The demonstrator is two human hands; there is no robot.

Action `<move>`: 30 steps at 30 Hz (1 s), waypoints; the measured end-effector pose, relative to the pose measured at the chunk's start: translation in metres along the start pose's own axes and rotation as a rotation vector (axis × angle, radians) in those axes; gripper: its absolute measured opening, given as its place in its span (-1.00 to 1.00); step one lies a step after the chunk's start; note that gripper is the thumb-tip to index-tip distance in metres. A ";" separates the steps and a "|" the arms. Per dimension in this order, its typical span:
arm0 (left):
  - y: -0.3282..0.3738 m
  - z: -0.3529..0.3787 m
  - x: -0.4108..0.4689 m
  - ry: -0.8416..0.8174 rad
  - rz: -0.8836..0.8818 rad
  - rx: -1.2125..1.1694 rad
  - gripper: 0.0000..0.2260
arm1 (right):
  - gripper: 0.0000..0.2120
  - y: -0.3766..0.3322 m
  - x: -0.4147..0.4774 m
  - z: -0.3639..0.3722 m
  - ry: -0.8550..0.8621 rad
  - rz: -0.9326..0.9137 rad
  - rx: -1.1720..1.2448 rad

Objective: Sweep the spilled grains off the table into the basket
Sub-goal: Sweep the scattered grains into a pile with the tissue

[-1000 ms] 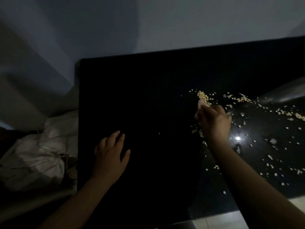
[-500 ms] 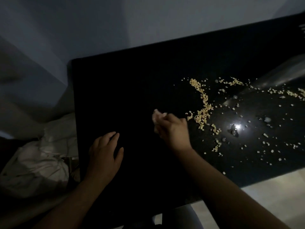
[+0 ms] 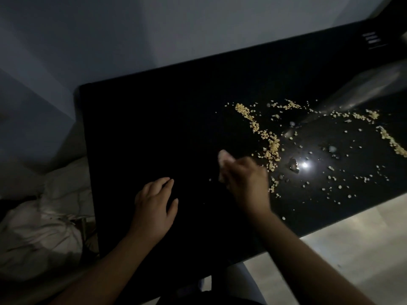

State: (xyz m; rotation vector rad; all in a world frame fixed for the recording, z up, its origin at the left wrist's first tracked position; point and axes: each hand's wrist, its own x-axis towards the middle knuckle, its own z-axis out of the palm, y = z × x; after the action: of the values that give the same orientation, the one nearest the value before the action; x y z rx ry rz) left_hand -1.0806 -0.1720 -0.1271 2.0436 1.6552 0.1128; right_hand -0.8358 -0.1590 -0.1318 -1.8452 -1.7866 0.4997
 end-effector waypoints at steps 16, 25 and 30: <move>0.011 0.006 -0.008 -0.044 0.077 0.060 -0.49 | -0.80 0.088 -0.016 -0.043 0.146 0.239 -0.242; 0.031 0.014 -0.005 -0.078 0.136 0.055 -0.55 | -0.74 0.032 -0.112 -0.008 0.023 -0.074 -0.138; 0.040 0.025 0.001 -0.083 0.188 0.084 -0.56 | -0.68 0.062 -0.123 -0.009 0.003 -0.041 -0.159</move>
State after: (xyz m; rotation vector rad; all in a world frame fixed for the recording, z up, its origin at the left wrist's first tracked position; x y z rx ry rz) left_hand -1.0353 -0.1845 -0.1314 2.2333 1.4392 0.0226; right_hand -0.7886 -0.2823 -0.1729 -1.9083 -1.9066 0.3478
